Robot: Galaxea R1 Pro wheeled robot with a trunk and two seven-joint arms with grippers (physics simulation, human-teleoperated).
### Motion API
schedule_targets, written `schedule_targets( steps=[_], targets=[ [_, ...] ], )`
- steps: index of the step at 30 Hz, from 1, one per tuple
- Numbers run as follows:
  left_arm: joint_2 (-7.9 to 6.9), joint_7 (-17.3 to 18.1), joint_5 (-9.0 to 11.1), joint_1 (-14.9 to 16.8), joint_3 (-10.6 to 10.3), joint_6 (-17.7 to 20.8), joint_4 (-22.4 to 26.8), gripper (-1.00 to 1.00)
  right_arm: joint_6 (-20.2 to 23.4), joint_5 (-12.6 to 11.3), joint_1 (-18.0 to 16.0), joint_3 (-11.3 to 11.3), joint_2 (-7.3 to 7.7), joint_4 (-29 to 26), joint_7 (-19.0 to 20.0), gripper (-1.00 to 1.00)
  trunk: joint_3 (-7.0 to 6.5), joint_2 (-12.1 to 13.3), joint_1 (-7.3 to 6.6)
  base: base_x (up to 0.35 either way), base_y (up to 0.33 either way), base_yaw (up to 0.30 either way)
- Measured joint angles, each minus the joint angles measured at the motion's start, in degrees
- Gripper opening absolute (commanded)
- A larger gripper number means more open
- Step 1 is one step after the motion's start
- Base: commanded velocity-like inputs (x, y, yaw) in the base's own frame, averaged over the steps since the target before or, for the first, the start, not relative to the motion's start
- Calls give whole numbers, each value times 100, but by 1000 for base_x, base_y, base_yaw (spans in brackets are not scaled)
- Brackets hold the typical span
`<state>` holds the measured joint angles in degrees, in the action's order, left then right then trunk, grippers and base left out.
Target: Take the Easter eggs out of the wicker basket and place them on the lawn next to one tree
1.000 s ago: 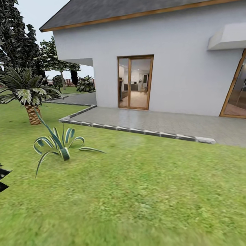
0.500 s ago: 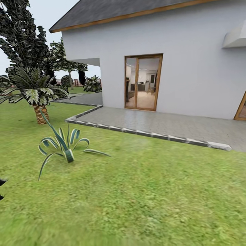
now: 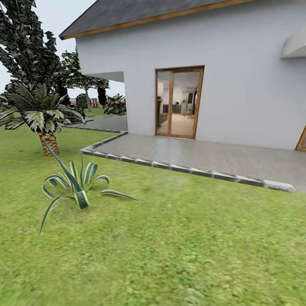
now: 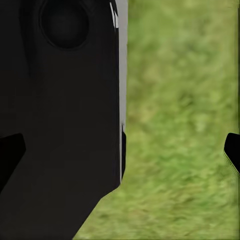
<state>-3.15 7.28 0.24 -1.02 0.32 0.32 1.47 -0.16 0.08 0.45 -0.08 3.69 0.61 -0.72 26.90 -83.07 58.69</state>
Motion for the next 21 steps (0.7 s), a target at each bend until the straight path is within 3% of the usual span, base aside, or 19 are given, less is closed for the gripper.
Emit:
schedule_targets(
  steps=[21],
  targets=[
    [0, 0, 0, 0, 0, 0, 0, 100, -1, -24, 0, -8, -9, 0, 0, 100, 0, 0, 0, 321, 0, 0]
  ],
)
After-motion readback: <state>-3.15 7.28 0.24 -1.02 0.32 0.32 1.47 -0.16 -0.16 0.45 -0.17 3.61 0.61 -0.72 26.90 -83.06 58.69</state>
